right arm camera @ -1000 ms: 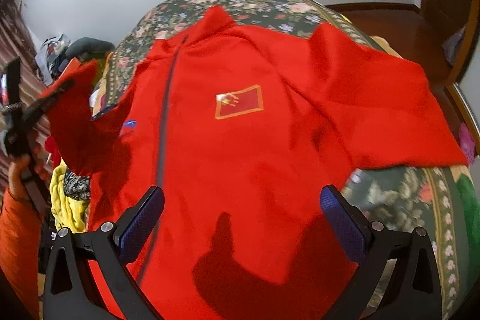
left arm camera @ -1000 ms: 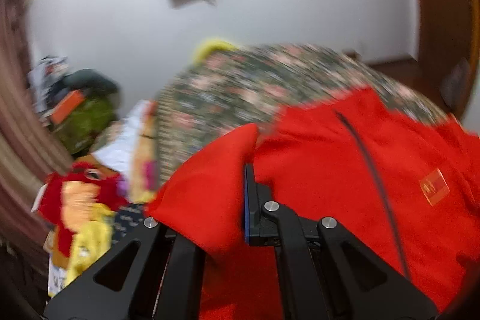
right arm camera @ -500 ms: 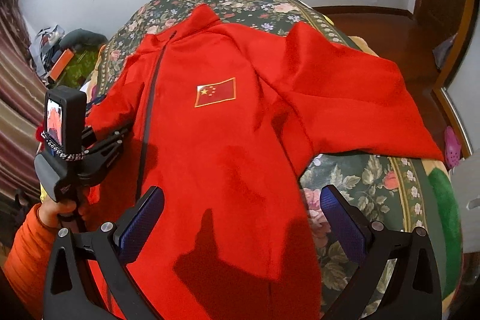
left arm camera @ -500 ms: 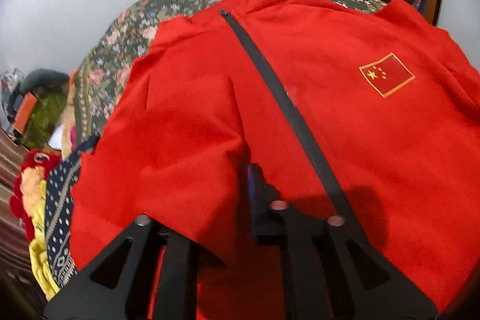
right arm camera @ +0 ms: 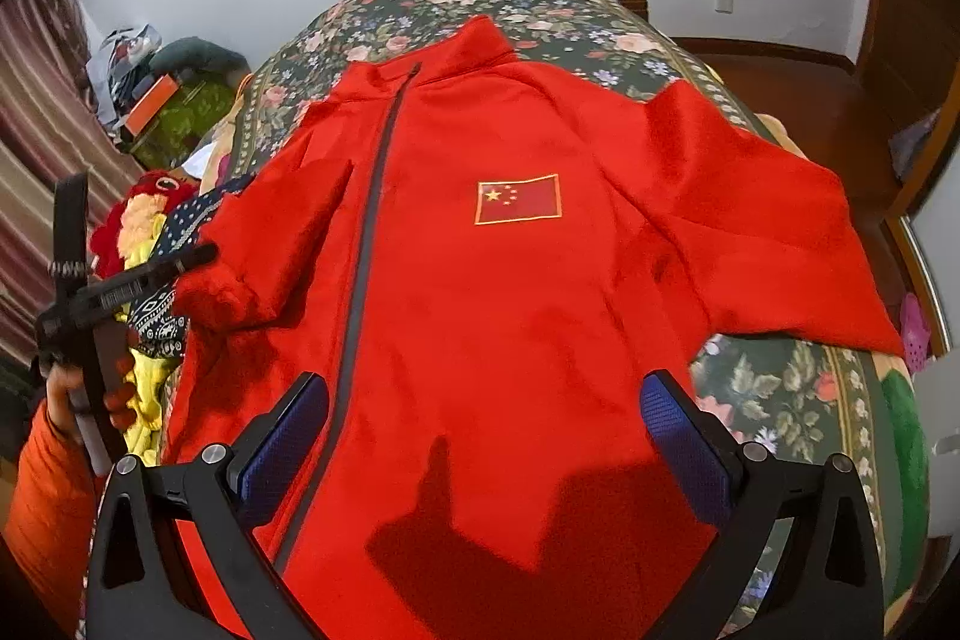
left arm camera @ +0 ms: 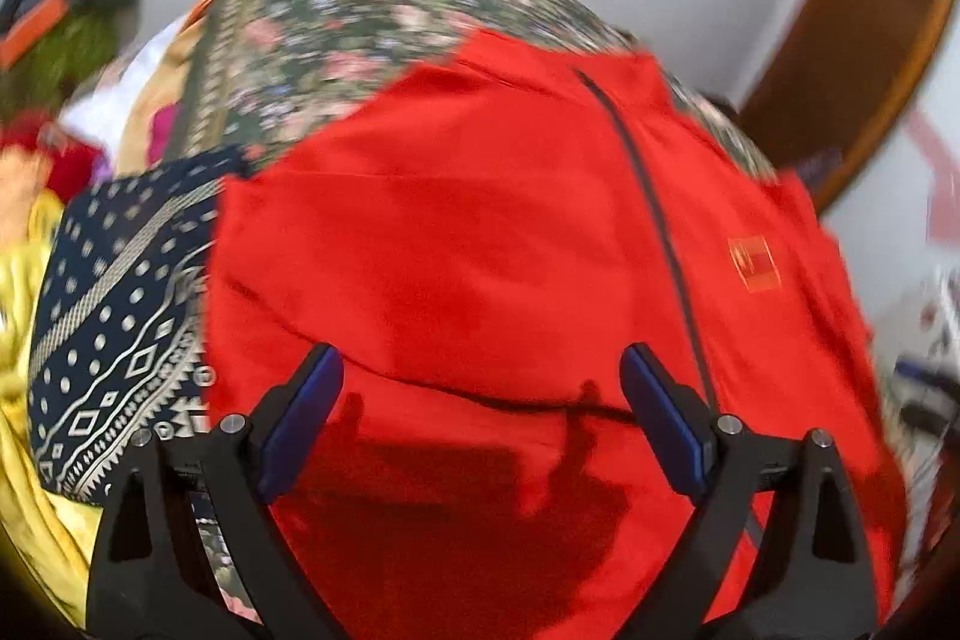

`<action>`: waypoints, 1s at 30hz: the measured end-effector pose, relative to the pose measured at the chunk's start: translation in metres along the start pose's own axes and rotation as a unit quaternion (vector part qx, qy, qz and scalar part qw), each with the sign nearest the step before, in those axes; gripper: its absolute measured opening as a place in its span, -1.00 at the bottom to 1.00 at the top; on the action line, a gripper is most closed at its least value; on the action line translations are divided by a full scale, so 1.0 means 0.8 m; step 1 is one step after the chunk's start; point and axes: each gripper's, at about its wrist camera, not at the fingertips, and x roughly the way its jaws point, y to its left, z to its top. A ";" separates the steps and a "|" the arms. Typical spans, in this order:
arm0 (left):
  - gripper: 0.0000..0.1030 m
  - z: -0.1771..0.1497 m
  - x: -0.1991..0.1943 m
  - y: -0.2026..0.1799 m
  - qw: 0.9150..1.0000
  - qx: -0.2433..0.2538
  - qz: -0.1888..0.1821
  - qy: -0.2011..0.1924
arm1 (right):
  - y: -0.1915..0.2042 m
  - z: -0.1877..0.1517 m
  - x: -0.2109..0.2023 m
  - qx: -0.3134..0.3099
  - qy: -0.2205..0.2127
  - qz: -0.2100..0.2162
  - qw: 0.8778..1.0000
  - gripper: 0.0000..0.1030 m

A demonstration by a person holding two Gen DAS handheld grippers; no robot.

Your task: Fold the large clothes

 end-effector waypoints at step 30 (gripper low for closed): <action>-0.94 0.116 -0.014 -0.006 0.993 -0.027 0.055 -0.098 | -0.074 -0.009 -0.016 0.065 -0.016 0.013 0.998 1.00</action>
